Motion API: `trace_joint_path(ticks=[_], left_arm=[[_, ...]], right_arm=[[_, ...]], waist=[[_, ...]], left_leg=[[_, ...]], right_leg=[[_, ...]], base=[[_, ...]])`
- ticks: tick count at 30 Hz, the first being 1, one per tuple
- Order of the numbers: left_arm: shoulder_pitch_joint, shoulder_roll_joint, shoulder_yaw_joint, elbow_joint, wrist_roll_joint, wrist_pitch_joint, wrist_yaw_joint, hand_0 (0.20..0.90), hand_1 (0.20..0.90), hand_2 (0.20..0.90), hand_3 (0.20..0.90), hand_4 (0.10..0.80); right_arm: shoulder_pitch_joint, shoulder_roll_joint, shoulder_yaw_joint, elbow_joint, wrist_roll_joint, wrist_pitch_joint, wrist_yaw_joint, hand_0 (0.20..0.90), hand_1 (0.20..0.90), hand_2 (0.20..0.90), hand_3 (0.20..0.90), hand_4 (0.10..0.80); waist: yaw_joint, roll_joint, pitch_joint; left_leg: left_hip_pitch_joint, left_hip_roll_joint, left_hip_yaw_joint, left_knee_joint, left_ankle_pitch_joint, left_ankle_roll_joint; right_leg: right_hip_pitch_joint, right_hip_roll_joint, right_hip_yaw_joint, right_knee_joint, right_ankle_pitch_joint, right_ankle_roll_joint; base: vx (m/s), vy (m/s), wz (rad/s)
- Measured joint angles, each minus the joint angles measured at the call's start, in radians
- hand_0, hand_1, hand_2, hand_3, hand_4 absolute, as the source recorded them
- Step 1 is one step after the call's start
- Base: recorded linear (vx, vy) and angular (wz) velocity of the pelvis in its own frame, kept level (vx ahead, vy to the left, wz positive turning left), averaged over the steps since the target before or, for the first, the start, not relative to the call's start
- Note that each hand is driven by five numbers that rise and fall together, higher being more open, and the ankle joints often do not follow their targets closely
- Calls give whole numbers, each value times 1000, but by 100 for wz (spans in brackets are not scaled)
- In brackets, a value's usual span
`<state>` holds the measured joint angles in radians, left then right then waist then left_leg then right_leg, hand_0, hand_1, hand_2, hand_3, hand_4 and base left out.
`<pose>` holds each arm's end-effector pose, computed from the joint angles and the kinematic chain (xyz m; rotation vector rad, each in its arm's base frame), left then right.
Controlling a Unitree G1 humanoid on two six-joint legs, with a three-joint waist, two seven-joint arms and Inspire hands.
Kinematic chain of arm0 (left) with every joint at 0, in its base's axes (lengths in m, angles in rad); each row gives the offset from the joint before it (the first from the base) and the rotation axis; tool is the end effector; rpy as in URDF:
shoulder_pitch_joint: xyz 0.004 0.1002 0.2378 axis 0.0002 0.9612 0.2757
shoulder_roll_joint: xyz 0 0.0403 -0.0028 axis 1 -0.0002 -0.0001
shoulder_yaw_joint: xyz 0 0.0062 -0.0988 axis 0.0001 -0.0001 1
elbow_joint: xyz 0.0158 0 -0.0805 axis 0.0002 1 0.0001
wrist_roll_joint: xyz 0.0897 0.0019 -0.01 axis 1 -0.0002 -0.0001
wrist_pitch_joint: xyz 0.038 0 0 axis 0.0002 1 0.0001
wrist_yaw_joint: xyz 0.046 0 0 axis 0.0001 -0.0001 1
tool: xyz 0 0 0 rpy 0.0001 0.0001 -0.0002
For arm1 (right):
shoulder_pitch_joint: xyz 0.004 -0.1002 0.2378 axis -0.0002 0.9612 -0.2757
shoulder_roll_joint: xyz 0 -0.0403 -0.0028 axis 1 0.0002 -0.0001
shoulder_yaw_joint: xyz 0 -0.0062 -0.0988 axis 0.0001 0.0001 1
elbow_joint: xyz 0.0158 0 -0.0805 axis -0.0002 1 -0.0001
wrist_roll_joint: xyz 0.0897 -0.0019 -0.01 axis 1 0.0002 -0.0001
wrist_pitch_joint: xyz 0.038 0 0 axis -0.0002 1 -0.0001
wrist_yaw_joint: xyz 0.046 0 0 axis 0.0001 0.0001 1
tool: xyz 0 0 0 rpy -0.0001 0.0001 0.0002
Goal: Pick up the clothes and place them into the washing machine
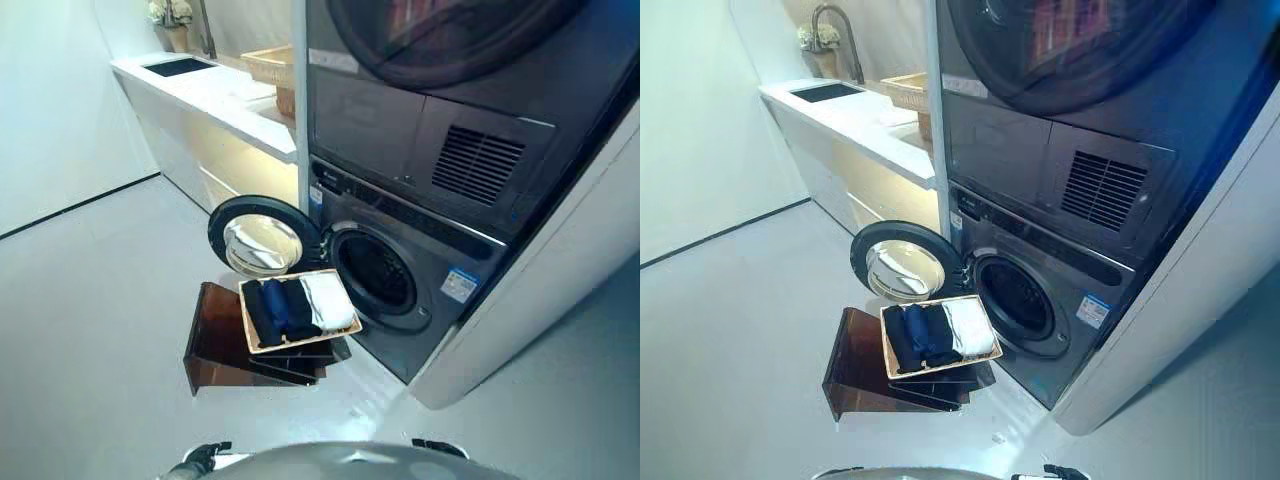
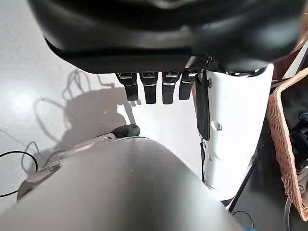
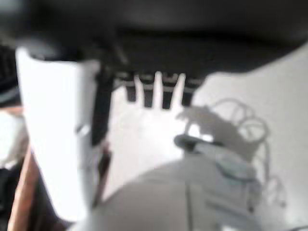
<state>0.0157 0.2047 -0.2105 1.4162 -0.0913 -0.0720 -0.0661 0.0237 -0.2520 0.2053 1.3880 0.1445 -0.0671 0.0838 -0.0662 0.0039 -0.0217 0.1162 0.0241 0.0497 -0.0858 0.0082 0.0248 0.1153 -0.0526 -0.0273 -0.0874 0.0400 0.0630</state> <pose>0.0339 0.2130 -0.1098 0.1942 1.3747 -0.0264 0.0355 -0.2286 -0.1059 -0.1743 1.3565 -0.0288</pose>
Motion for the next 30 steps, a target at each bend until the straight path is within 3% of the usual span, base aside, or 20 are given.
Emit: trace_joint_path(ticks=[30], left_arm=[[1, -1, 0, 0, -4, 0, -1, 900, 900, 900, 900, 800]], right_arm=[[0, 0, 0, 0, 1, 0, -1, 900, 900, 900, 900, 800]], waist=[[0, 4, 2]], left_leg=[[2, 0, -3, 0, 1, 0]], right_leg=[[3, 4, -3, 0, 0, 0]], base=[[0, 0, 0]])
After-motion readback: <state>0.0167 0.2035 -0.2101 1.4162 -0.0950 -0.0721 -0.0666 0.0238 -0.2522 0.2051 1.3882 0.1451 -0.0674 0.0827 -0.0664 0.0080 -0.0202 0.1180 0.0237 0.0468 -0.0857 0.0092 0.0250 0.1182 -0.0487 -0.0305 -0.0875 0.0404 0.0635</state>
